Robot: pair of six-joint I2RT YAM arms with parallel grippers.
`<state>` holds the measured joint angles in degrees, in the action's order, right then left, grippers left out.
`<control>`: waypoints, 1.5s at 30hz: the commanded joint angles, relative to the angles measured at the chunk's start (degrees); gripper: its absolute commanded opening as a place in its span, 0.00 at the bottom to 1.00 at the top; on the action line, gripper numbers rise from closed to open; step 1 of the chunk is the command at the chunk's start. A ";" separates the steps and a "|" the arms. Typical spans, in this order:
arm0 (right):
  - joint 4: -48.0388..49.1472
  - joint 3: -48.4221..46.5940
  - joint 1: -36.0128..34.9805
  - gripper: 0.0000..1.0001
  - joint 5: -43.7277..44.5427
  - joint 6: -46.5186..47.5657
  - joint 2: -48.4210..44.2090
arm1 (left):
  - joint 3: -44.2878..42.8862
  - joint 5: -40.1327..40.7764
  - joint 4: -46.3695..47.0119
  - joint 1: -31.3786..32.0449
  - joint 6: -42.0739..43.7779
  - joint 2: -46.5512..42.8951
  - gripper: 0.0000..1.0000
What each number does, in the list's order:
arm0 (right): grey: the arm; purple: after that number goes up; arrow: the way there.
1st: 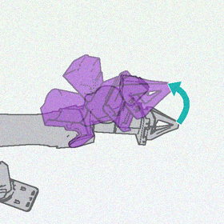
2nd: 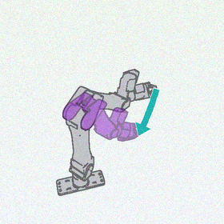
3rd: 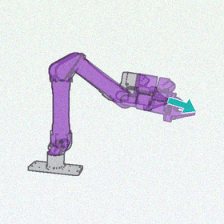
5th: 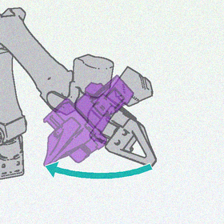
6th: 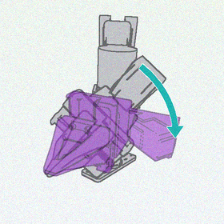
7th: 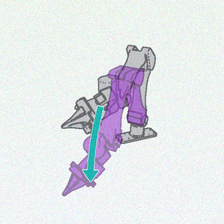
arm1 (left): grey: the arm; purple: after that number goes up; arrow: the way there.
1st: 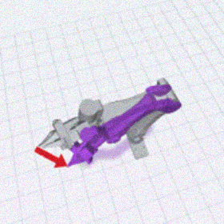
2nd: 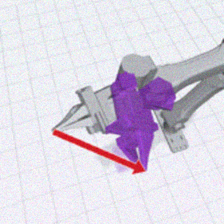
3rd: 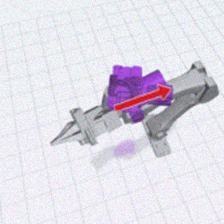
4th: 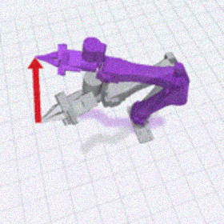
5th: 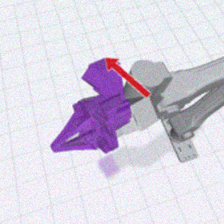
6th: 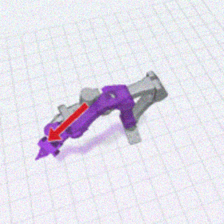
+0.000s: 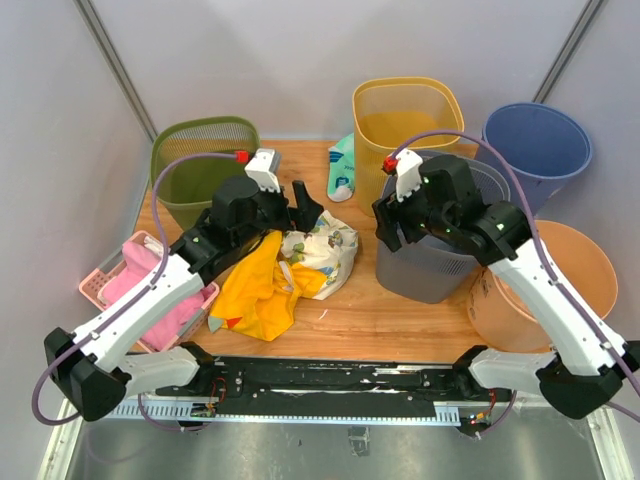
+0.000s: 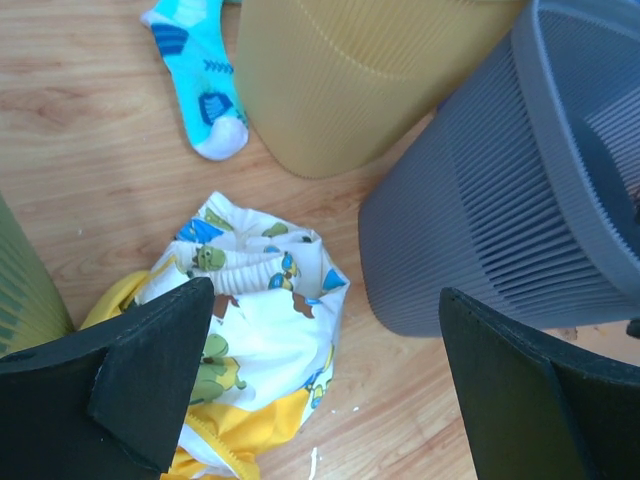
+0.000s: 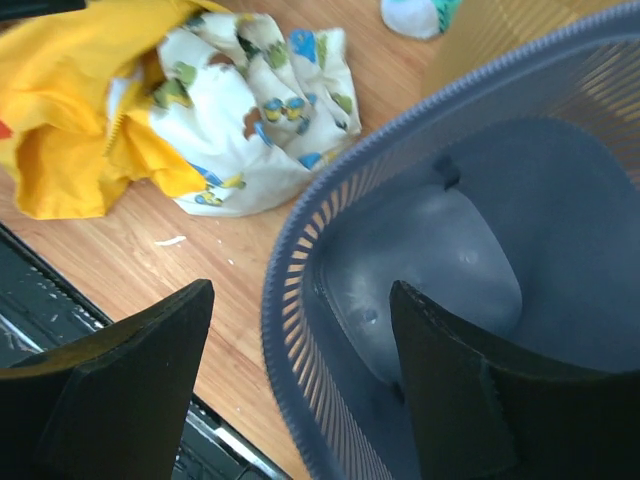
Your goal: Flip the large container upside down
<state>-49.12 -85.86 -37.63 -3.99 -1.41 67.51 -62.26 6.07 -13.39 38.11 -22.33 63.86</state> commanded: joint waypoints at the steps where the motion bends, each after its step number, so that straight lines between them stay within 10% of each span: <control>1: -4.85 -0.54 -1.27 0.66 6.82 2.85 2.99 | 3.28 -4.41 0.81 0.12 0.92 2.89 0.99; 11: -2.65 0.27 -1.30 0.01 7.43 1.35 2.94 | 9.13 -3.28 1.83 1.72 0.08 6.76 0.99; 31: 1.95 1.17 -1.28 0.00 10.41 -0.72 -2.04 | 12.97 2.38 12.04 11.90 -9.02 18.07 0.99; 45: 3.65 3.44 -1.28 0.00 10.25 -1.03 -4.42 | 17.28 5.58 4.34 -0.08 -5.89 13.66 0.99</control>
<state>-48.56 -83.09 -38.48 4.54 -2.35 64.66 -46.35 9.34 -6.24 43.35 -29.82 79.99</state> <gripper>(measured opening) 0.061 0.991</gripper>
